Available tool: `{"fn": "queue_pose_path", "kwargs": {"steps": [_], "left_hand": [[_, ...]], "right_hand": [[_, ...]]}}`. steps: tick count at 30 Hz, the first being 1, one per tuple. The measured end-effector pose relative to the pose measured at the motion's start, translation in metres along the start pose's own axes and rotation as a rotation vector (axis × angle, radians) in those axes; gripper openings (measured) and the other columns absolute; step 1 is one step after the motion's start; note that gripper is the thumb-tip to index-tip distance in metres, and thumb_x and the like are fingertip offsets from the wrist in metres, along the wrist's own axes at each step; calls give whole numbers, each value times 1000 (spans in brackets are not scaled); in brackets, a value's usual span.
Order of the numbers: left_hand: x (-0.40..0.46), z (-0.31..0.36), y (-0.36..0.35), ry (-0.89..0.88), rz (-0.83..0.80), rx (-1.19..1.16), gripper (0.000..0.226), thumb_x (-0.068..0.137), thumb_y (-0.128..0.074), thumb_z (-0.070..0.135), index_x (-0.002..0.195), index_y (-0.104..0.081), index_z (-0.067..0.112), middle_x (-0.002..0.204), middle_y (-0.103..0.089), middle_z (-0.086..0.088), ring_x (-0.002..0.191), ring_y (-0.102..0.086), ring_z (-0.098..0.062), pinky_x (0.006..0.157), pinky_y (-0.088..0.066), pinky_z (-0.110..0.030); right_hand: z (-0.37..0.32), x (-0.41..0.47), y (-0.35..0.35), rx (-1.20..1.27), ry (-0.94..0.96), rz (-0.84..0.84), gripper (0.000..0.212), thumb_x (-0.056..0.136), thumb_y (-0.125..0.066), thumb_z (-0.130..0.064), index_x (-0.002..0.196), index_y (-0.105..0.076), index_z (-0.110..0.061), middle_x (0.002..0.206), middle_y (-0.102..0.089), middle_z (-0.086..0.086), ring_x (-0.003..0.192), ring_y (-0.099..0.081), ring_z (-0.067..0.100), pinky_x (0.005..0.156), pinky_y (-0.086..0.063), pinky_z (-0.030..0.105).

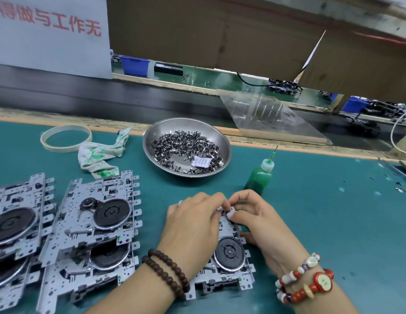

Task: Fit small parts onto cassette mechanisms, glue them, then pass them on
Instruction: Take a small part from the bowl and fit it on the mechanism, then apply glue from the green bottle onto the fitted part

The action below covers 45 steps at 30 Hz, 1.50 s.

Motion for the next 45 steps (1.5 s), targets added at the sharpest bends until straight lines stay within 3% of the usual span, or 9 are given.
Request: {"fn": "queue_pose_path", "kwargs": {"steps": [12,16,19,23,27,30,36,40,45], "left_hand": [[-4,1,-4,-40,-45,128,32,92,-35,16,103,-46,43,112,-49,21,102,-42,-4,91,-29,-27],[-5,4,0,-30,-6,-10,40,92,-40,12,76,-40,48,92,-51,27,90,-46,-1,94,-35,-30],[-5,2,0,-23,26,-46,33,93,-40,13,87,-50,44,86,-48,30,89,-46,0,89,-35,-26],[-6,-3,1,7,52,-87,20,95,-40,19,104,-50,33,104,-57,20,101,-50,-4,91,-38,-27],[-3,-4,0,21,29,-61,20,97,-36,22,106,-50,33,107,-55,19,104,-48,-4,92,-37,-27],[-2,-3,1,16,28,-56,21,97,-35,23,105,-51,34,107,-54,21,103,-47,-3,92,-36,-24],[-4,-2,4,-12,90,-58,20,95,-38,25,108,-46,38,111,-37,26,111,-23,4,98,-26,-20],[-3,-11,4,60,109,-96,24,96,-36,25,116,-39,38,111,-32,25,106,-15,6,90,-17,-12],[2,-24,7,184,122,-266,16,95,-44,23,103,-44,37,105,-49,19,96,-47,-2,76,-30,-14]], "right_hand": [[1,-6,2,-12,0,-83,12,87,-58,-6,91,-58,-18,92,-64,-4,71,-58,-1,58,-47,14],[-10,-13,44,-10,166,263,13,85,-62,-6,83,-59,-19,86,-60,-4,60,-55,-6,52,-49,17],[-17,-11,72,-155,271,486,29,79,-70,-17,95,-48,-28,97,-51,-6,77,-49,3,71,-43,25],[-10,19,66,-301,169,317,74,76,-73,-28,135,-28,-32,125,-37,-11,120,-33,12,106,-29,33],[-7,34,50,-343,225,195,28,86,-64,-21,104,-48,-34,105,-59,-15,106,-54,10,79,-37,4],[-10,27,52,-261,300,193,12,85,-63,-23,92,-57,-30,89,-65,-16,88,-61,9,74,-44,11],[-20,-9,64,-9,361,209,35,67,-57,-53,99,-68,-43,65,-58,-12,52,-49,3,44,-39,13],[-14,-14,73,402,323,208,22,64,-64,-26,83,-70,-16,66,-56,-8,45,-35,1,37,-29,10],[-15,-11,73,768,239,126,17,68,-58,-10,65,-73,-17,75,-62,-7,52,-44,0,42,-37,10]]}}
Point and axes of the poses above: each hand's wrist, its own x-axis towards the middle knuckle, its own y-axis out of the back of the hand, z = x × y, the point moved 6 cm from there along x, towards the middle knuckle
